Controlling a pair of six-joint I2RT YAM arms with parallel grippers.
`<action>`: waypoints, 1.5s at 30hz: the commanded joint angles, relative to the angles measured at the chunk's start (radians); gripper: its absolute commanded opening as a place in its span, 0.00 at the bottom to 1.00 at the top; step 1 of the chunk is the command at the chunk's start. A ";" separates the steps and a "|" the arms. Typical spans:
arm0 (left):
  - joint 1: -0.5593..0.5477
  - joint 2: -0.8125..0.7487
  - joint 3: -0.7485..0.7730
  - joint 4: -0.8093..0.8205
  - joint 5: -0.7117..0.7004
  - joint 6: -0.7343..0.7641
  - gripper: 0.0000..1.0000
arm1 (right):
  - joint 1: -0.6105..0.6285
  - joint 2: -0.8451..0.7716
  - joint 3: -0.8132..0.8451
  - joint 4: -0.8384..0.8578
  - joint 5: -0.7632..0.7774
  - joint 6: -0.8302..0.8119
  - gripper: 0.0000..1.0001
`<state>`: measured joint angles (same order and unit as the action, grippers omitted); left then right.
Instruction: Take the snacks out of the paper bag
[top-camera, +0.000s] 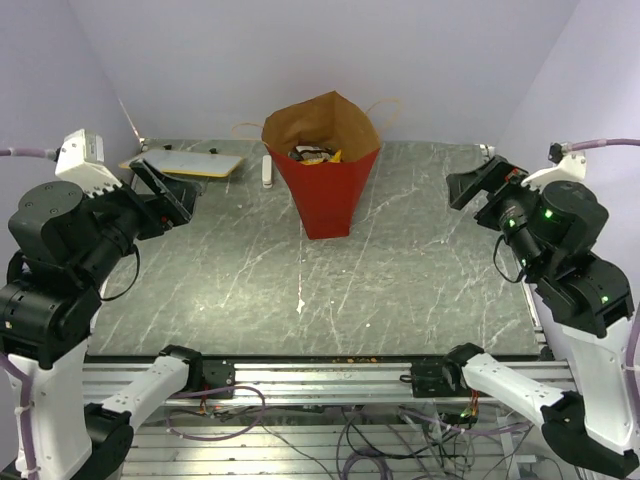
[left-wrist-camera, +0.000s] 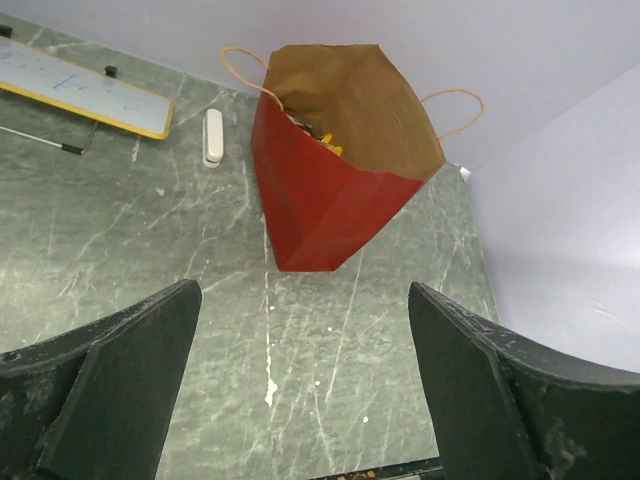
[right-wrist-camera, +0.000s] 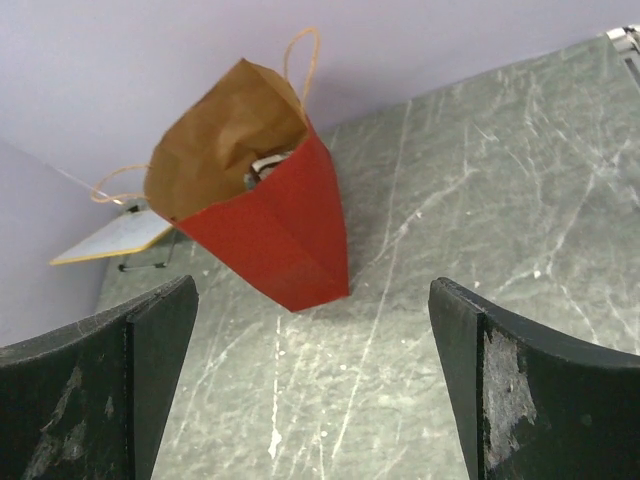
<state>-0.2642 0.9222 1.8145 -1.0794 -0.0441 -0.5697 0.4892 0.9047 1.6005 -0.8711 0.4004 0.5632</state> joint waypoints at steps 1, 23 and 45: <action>0.001 -0.035 -0.045 0.040 -0.045 -0.017 0.96 | -0.022 -0.010 -0.041 -0.032 0.041 0.013 1.00; 0.001 -0.124 -0.230 0.100 -0.100 -0.097 0.98 | -0.097 -0.056 -0.302 0.110 -0.055 0.032 1.00; 0.002 0.043 -0.299 0.176 0.121 -0.219 0.98 | -0.190 0.637 -0.023 0.501 -0.315 0.040 0.98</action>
<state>-0.2642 0.9627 1.5448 -0.9836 -0.0040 -0.7483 0.3519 1.4555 1.5150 -0.5117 0.1791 0.5800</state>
